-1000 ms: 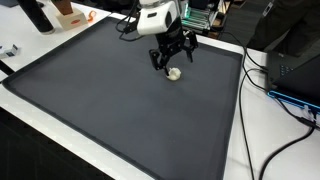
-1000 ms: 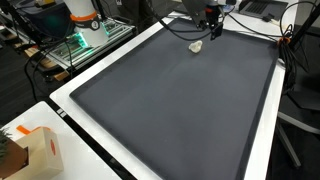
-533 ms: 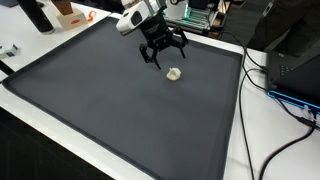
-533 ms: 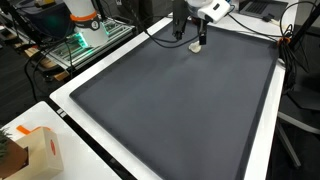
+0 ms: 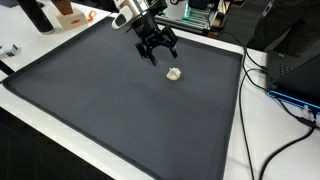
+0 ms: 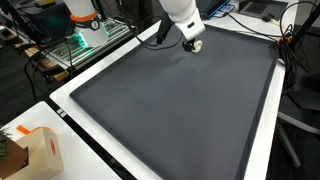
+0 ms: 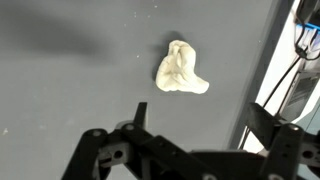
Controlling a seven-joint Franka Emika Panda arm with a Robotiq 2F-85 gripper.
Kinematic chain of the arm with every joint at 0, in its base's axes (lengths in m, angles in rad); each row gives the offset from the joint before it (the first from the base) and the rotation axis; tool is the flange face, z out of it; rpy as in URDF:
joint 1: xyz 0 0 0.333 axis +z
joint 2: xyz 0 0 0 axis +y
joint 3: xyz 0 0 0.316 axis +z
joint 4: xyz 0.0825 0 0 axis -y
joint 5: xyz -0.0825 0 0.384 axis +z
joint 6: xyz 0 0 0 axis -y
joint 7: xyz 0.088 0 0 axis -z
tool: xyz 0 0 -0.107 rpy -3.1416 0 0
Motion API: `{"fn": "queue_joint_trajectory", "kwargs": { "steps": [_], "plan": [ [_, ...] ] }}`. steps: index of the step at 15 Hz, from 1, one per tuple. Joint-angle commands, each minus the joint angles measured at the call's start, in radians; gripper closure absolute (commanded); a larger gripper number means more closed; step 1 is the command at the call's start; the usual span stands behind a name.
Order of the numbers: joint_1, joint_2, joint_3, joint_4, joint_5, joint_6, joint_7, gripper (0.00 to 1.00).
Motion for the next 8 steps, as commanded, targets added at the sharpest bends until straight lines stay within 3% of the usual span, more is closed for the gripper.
{"fn": "queue_joint_trajectory", "kwargs": {
  "steps": [1, 8],
  "plan": [
    [0.025, -0.030, -0.042, -0.062, 0.126, 0.026, 0.069, 0.00],
    [0.039, -0.001, -0.095, -0.075, 0.246, -0.026, 0.232, 0.00]
  ]
}}
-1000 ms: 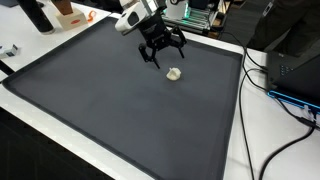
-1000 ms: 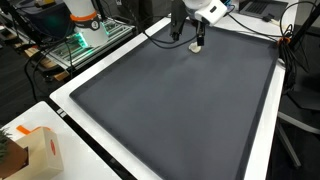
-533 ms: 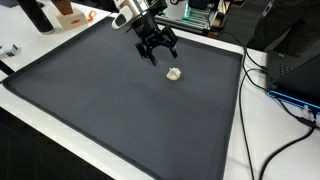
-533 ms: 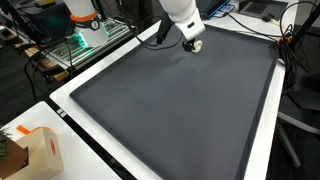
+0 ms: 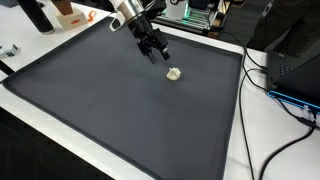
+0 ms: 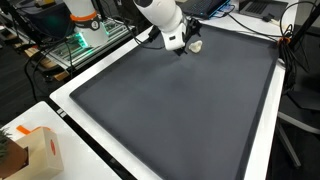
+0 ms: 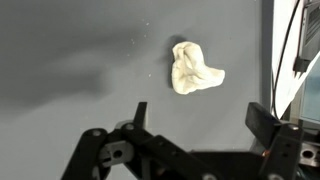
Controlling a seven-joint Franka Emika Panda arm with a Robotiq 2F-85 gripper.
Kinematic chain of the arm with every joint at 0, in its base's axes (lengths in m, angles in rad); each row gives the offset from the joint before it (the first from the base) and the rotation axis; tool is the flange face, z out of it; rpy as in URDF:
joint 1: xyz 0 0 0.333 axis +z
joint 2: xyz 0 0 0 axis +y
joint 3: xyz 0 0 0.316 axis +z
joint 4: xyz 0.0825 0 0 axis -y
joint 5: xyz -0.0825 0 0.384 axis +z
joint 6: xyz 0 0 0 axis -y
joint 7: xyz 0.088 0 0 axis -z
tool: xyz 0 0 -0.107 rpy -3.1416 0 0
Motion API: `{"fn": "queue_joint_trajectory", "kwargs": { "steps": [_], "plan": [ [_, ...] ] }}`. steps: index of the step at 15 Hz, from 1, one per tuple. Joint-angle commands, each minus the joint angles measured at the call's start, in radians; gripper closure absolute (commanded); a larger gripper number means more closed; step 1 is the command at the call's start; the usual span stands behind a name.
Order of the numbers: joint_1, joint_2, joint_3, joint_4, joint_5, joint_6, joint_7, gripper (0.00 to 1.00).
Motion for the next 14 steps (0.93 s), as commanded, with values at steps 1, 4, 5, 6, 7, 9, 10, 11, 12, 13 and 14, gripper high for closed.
{"fn": "queue_joint_trajectory", "kwargs": {
  "steps": [1, 4, 5, 6, 7, 9, 10, 11, 12, 13, 14],
  "plan": [
    [0.029, 0.005, -0.036, -0.016, 0.040, -0.033, 0.083, 0.00],
    [0.030, 0.019, -0.044, -0.007, 0.048, -0.080, 0.124, 0.00],
    [0.030, 0.023, -0.046, -0.005, 0.050, -0.092, 0.136, 0.00],
    [0.030, 0.028, -0.049, -0.003, 0.051, -0.107, 0.148, 0.00],
    [0.031, 0.032, -0.052, 0.000, 0.051, -0.120, 0.161, 0.00],
    [0.031, 0.041, -0.059, 0.006, 0.047, -0.147, 0.193, 0.00],
    [0.031, 0.046, -0.063, 0.010, 0.045, -0.159, 0.208, 0.00],
    [0.032, 0.051, -0.066, 0.015, 0.044, -0.170, 0.222, 0.00],
    [0.034, 0.056, -0.070, 0.021, 0.038, -0.181, 0.239, 0.00],
    [0.035, 0.061, -0.073, 0.027, 0.035, -0.192, 0.256, 0.00],
    [0.038, 0.068, -0.078, 0.036, 0.023, -0.202, 0.282, 0.00]
  ]
}}
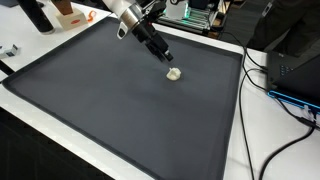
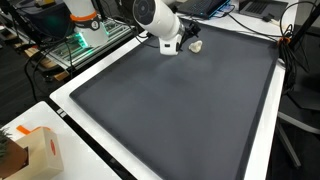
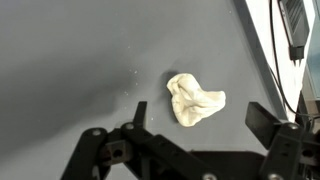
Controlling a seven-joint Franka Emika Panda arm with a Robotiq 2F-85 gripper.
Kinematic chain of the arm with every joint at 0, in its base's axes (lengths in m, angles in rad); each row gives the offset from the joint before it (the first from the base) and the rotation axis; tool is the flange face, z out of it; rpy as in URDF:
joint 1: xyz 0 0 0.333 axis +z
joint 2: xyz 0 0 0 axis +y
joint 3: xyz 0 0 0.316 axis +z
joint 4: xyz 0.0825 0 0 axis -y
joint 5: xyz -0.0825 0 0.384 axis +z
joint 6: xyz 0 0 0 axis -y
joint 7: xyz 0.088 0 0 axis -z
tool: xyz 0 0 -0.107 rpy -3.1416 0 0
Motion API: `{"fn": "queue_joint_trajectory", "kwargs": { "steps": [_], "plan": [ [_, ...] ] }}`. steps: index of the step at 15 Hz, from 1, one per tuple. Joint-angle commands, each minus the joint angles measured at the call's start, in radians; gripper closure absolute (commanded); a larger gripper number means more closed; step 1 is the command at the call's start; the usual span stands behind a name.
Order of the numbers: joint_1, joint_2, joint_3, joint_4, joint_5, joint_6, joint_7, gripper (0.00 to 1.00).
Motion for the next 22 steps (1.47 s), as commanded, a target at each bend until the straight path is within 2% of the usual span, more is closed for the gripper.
{"fn": "queue_joint_trajectory", "kwargs": {
  "steps": [1, 5, 9, 14, 22],
  "plan": [
    [0.022, 0.031, -0.031, 0.033, -0.002, -0.053, 0.076, 0.00],
    [0.042, 0.059, -0.051, 0.079, -0.048, -0.072, 0.186, 0.00],
    [0.076, 0.087, -0.073, 0.135, -0.144, -0.058, 0.341, 0.00],
    [0.102, 0.124, -0.092, 0.219, -0.321, -0.107, 0.567, 0.00],
    [0.155, 0.201, -0.114, 0.418, -0.644, -0.270, 0.910, 0.00]
  ]
}}
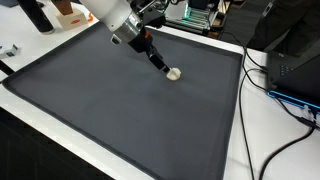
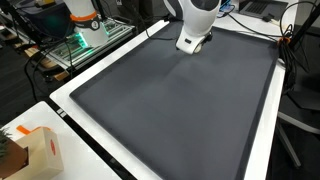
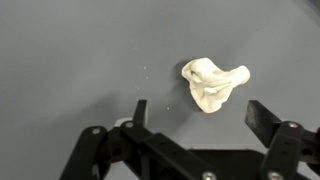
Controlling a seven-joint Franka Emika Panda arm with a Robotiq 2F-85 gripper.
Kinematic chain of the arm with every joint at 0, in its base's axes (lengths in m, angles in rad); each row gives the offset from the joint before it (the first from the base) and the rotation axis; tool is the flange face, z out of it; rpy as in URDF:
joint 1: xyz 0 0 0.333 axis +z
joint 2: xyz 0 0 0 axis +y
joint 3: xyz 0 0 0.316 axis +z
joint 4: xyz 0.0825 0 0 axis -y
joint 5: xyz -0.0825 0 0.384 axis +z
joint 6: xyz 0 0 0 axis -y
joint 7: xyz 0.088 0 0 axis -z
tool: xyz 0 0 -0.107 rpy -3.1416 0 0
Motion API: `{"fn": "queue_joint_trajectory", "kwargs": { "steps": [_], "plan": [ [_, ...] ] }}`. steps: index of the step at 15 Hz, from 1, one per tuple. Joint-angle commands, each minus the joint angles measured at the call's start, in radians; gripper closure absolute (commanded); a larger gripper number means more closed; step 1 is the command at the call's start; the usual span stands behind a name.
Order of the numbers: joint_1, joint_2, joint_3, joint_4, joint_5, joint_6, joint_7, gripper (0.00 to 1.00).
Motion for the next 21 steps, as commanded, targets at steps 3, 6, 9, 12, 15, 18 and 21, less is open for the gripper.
{"fn": "queue_joint_trajectory", "kwargs": {
  "steps": [3, 6, 9, 12, 15, 18, 21],
  "plan": [
    [0.056, 0.085, -0.019, 0.180, -0.217, -0.138, 0.205, 0.00],
    [0.088, 0.127, -0.017, 0.268, -0.310, -0.189, 0.263, 0.00],
    [0.126, 0.170, -0.019, 0.353, -0.404, -0.247, 0.315, 0.00],
    [0.169, 0.215, -0.020, 0.446, -0.499, -0.311, 0.351, 0.00],
    [0.212, 0.258, -0.018, 0.535, -0.581, -0.374, 0.372, 0.00],
    [0.257, 0.292, -0.017, 0.610, -0.657, -0.423, 0.377, 0.00],
    [0.304, 0.320, -0.015, 0.667, -0.736, -0.460, 0.360, 0.00]
  ]
}}
